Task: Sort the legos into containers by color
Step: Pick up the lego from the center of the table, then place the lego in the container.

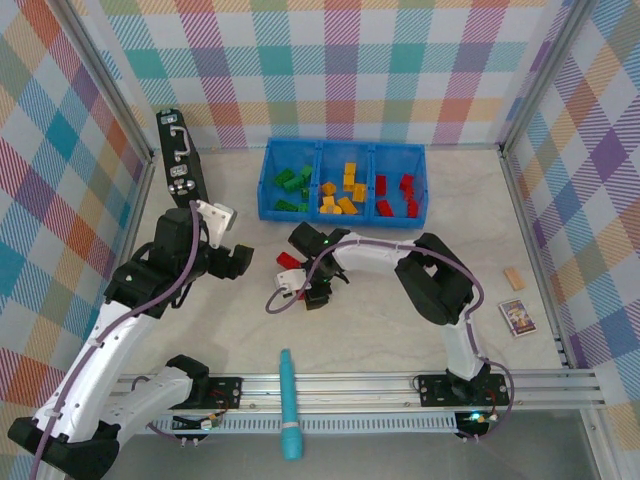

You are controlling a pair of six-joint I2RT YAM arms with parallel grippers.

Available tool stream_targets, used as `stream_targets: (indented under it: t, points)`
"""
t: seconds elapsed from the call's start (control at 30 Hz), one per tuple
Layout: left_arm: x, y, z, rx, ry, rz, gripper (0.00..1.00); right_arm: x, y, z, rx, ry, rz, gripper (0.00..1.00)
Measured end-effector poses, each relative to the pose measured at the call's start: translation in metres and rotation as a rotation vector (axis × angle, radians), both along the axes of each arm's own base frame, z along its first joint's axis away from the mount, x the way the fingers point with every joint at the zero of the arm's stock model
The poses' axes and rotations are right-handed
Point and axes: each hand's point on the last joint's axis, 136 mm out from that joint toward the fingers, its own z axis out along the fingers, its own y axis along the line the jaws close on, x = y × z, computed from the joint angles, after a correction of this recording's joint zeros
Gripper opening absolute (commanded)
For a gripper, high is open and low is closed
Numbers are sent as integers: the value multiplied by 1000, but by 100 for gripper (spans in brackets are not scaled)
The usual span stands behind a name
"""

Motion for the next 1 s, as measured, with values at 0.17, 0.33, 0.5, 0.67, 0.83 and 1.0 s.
stream_targets:
  t: [0.17,0.33,0.5,0.67,0.83,1.0]
  points:
    - [2,1,-1,7,0,3,92,-5,-3,1,1,0,7,22]
    - [5,1,0,11,-6,9,92,19,-19,6,-13,-68,-69,17]
    - [7,0,-2,16,-3,10,92,99,-88,43,-22,-185,-353,15]
    - [11,-2,-9,25,22,6,92,157,-152,112,42,-329,-595,16]
    - [12,-4,-11,23,32,0,93,189,-176,152,99,-393,-719,18]
    - [12,-6,-3,10,19,-8,93,228,-205,153,106,-350,-873,18]
